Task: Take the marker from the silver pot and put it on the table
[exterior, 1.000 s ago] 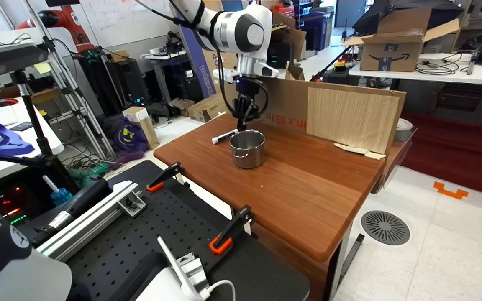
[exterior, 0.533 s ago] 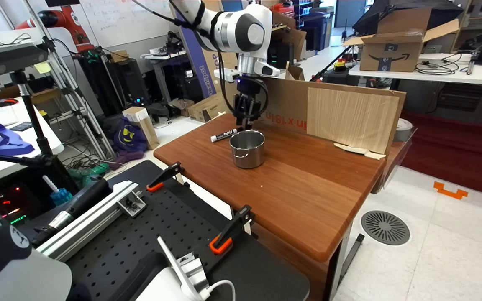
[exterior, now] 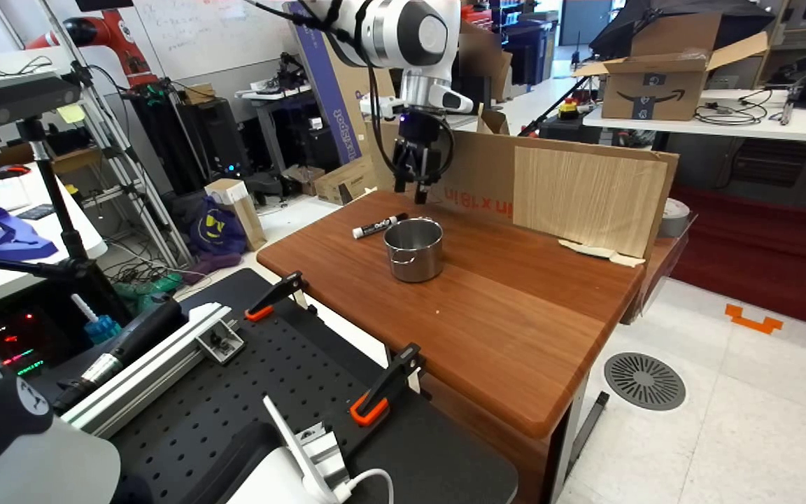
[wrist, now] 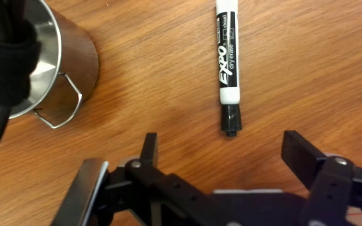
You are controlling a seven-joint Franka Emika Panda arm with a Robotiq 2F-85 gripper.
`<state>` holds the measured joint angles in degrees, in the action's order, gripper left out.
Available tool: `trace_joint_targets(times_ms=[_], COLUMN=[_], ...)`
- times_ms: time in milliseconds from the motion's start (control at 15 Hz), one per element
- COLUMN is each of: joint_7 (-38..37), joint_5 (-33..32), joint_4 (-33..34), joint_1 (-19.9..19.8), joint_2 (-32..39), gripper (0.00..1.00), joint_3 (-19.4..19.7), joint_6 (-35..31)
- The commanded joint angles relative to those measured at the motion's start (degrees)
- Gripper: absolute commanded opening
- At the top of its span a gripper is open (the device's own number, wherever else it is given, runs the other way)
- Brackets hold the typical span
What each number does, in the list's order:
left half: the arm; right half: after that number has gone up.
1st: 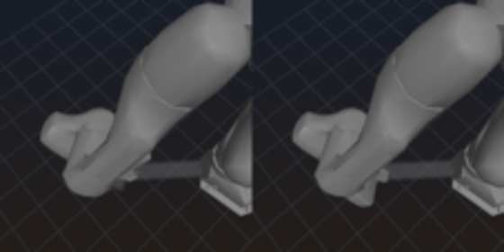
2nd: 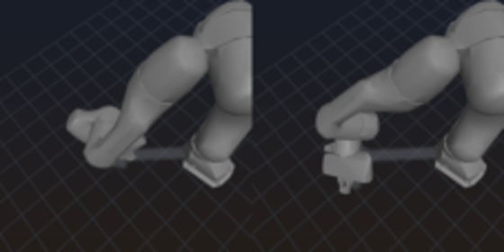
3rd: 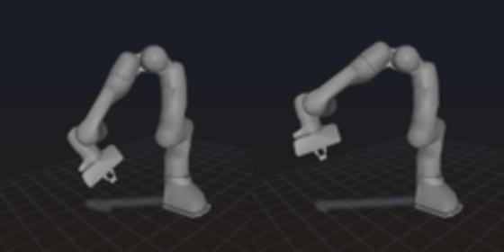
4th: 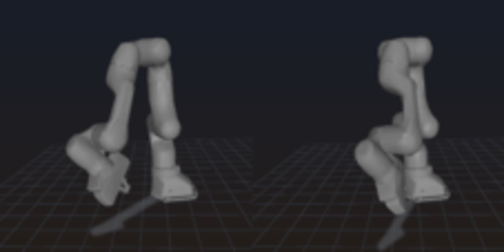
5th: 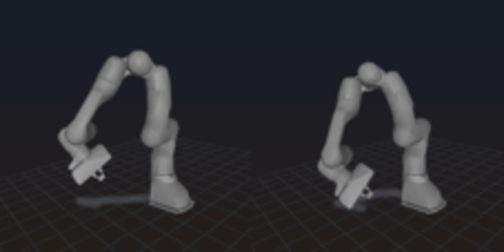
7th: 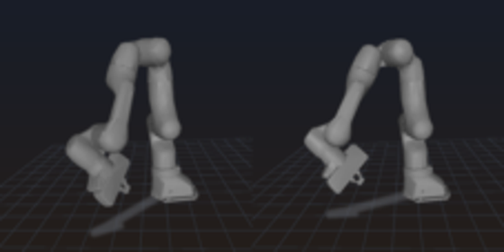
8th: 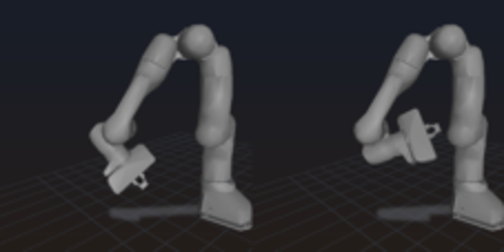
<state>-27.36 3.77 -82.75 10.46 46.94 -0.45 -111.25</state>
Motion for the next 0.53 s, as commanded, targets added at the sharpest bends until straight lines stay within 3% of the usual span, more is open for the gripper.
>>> trace_joint_targets(times_ms=[0,133,200,467], joint_7=[2.74,4.90,2.69,3.76], joint_5=[1.00,0.39,0.13,0.04], joint_4=[-3.51,-6.79,-2.33,-5.62], joint_1=[-0.90,-1.14,-0.43,-0.61], joint_2=[-4.95,-8.65,-4.90,-7.79], gripper=[1.00,1.00,1.00,1.00], joint_3=[-0.34,-0.42,0.18,0.05], joint_6=[1.66,1.76,1.80,2.01])
